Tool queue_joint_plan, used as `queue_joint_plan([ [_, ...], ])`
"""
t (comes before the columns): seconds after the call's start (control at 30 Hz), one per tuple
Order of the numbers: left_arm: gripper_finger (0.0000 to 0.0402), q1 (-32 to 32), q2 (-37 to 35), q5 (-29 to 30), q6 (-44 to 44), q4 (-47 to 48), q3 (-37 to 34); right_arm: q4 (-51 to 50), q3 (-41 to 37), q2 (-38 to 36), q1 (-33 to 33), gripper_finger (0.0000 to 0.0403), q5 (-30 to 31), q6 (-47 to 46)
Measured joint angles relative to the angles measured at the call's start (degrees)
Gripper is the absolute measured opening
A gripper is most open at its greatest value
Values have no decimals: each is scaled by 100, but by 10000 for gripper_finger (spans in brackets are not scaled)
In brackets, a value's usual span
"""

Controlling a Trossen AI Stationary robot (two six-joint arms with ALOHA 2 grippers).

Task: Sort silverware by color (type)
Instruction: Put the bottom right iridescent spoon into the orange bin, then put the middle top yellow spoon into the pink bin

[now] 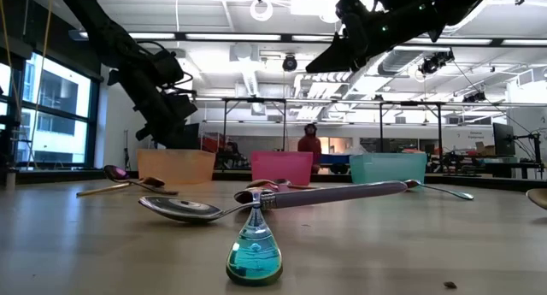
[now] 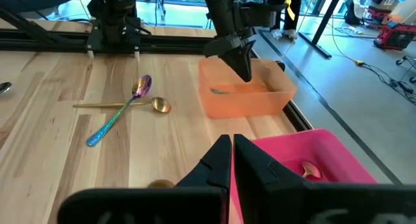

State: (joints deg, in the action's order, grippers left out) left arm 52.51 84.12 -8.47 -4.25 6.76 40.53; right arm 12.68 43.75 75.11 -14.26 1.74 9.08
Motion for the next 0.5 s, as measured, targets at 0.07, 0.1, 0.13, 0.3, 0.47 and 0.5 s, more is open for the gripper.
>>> queue_joint_plan([
  [0.07,58,0,0,0,1,-16,0,0,0,0,0,0,0,0],
  [0.1,62,0,0,2,15,-24,0,-1,0,0,0,0,0,0],
  [0.13,64,0,0,2,58,-28,0,-1,0,0,0,0,0,-2],
  [0.3,51,-24,-149,7,337,-33,-2,-90,0,0,0,0,2,-2],
  [0.47,10,-312,-584,19,535,-301,-88,-304,0,0,0,0,2,-2],
  [0.5,5,-420,-690,17,566,-523,-169,-346,0,0,1,0,3,-2],
])
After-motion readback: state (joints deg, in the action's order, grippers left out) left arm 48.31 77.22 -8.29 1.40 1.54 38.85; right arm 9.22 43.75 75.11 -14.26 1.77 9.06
